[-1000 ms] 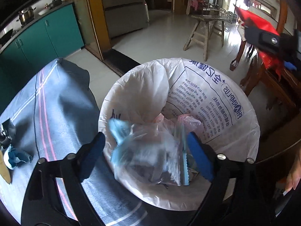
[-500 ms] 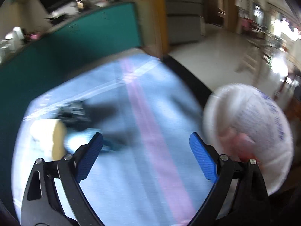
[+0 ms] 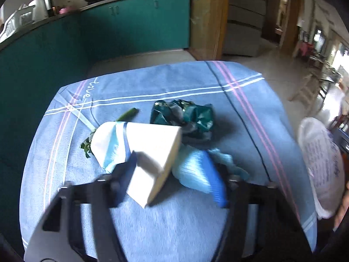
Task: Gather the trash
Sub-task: 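Grasp the white paper cone cup with the left tool while the right tool grasps the blue mesh cloth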
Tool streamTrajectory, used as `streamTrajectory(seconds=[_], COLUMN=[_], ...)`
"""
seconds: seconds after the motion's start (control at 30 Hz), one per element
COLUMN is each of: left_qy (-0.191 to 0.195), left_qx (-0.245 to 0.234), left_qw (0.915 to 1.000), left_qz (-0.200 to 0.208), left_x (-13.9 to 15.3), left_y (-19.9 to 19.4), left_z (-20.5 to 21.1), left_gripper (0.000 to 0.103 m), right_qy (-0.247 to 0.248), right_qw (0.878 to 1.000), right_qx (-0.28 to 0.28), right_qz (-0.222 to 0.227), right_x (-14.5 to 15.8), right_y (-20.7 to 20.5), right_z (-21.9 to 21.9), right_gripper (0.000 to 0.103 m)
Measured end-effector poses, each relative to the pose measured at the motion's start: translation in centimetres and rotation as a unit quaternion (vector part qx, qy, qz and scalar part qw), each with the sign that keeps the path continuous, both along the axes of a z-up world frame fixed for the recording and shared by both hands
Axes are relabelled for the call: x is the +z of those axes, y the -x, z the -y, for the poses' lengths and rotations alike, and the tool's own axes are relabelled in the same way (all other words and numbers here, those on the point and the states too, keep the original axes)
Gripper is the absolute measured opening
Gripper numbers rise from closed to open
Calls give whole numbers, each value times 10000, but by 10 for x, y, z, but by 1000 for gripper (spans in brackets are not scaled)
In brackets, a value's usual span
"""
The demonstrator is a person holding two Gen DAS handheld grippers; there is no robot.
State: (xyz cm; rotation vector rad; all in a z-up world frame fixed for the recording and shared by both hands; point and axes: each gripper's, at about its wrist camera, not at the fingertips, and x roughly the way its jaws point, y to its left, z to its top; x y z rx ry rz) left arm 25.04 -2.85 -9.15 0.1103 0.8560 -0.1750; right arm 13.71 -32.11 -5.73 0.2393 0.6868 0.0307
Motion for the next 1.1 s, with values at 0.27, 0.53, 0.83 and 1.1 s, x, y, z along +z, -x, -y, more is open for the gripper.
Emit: streamTrajectory(seconds=[0.27,0.53,0.83,1.1], left_qy=[-17,394,905,1148], left_qx=[373,1015,1111,1095], left_qw=[9993,9937,9896,9871], left_qz=[2,283,-93,-216], left_x=[-2,20,10,3], left_y=[26,18,7,2], left_z=[-52,-111,-122,-116], left_gripper=[47,84,88,92], right_qy=[16,625,162,205], right_qw=[9876,9583,9237,9117], right_qx=[1560,2716,3687,3996], right_qz=[-175,-636,-1027,-928], right_x=[-7,-42,-40,-21], right_y=[-56,-78,-53,-7], right_z=[-102,-190,-218,-209], right_gripper=[88,85,35,35])
